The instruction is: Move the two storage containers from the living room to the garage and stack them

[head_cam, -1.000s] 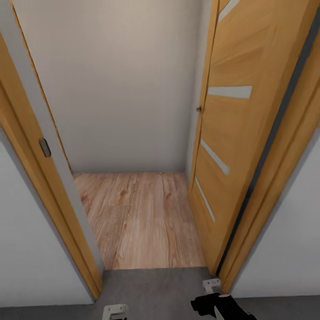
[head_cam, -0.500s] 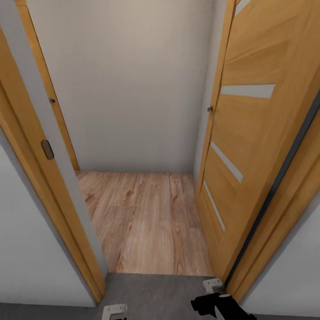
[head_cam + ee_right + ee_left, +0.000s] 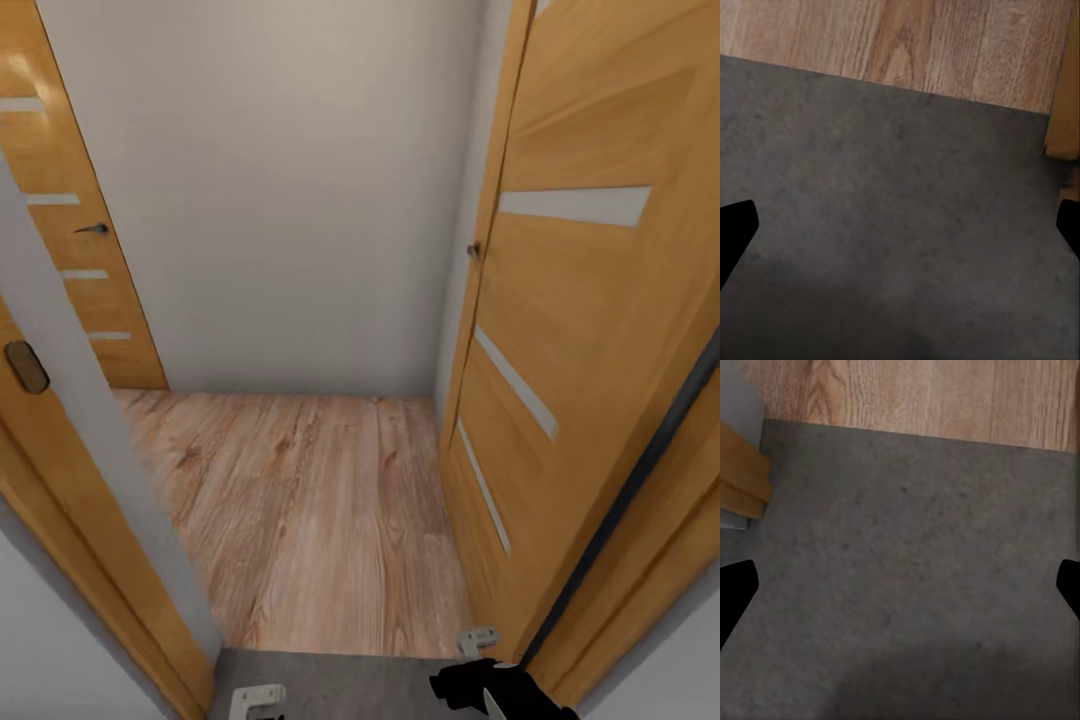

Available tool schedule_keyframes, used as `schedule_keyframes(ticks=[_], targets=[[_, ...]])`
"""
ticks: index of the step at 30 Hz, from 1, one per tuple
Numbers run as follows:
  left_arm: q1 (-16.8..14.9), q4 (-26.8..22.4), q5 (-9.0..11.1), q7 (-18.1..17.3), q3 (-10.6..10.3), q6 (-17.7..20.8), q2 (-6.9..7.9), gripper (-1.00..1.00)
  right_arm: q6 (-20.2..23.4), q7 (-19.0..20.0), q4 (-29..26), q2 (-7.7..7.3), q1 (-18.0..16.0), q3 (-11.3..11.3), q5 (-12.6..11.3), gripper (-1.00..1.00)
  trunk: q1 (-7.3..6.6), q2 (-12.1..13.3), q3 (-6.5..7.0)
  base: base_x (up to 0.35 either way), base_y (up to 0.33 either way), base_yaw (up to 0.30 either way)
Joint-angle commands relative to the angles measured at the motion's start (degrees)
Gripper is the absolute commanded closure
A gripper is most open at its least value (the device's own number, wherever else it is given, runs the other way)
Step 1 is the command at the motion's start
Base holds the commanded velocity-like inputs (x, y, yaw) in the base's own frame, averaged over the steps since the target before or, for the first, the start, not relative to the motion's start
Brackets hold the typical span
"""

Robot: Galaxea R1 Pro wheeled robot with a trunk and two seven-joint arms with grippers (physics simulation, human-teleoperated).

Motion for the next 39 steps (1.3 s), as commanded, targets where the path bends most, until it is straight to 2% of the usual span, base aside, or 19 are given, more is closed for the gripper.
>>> schedule_keyframes(ticks=[1,21,33,39], targets=[[0.0,-0.13,0.25,0.22,-0.07,0.32,0.0,-1.0,0.31,0.17,-0.12,-0.06,-0.01,0.08,0.23,-1.0,0.02,-0.02,-0.06,0.259,-0.065,0.0],[0.0,-0.15,0.31,0.18,-0.16,0.31,-0.04,-1.0,0.16,0.36,-0.03,-0.46,-0.01,-0.06,0.28,-1.0,0.02,-0.02,-0.06,0.132,-0.036,0.0],[0.0,-0.13,0.24,0.19,-0.15,0.31,0.01,-1.0,0.25,0.2,-0.12,-0.08,-0.01,0.1,0.23,-1.0,0.02,-0.02,-0.06,0.296,-0.013,0.0],[0.0,-0.15,0.23,0.17,-0.15,0.31,0.0,-1.0,0.25,-0.08,-0.12,-0.03,-0.01,0.14,0.23,-1.0,0.02,-0.02,-0.06,0.141,0.0,0.0]])
